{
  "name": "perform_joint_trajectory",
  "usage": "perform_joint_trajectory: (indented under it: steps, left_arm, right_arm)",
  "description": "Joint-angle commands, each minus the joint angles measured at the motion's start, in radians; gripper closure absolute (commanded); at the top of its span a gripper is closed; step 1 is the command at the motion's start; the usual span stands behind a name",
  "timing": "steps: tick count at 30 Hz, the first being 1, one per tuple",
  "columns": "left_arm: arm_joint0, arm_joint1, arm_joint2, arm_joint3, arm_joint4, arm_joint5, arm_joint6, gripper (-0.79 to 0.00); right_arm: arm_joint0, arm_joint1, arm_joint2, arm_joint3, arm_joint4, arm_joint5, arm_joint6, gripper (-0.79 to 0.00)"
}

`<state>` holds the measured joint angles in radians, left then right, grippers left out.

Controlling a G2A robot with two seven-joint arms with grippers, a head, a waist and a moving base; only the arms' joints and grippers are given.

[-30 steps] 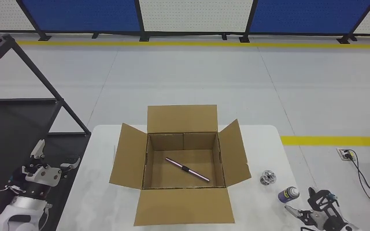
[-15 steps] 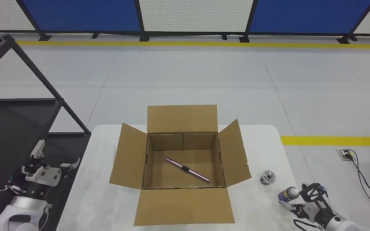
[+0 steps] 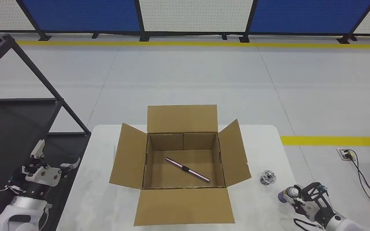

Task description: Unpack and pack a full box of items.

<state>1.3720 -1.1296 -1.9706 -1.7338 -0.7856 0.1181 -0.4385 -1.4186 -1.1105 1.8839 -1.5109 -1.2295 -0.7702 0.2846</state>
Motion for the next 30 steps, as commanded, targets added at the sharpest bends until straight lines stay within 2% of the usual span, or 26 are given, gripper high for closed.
perform_joint_trajectory:
  steps: [1,9,20,30]
  left_arm:
    - [0.0,0.0,0.0,0.0,0.0,0.0,0.0,-0.785]
    - [0.0,0.0,0.0,0.0,0.0,0.0,0.0,-0.785]
    - [0.0,0.0,0.0,0.0,0.0,0.0,0.0,-0.785]
    - [0.0,0.0,0.0,0.0,0.0,0.0,0.0,-0.785]
  right_arm:
    - [-0.004,0.003,0.004,-0.008,0.01,-0.004,-0.005,-0.003]
    - [-0.048,0.013,0.04,-0.086,0.04,-0.015,-0.041,0.0]
    - [-0.151,0.02,0.101,-0.345,0.01,0.031,-0.093,0.0]
    - [-0.151,0.02,0.101,-0.345,0.01,0.031,-0.093,0.0]
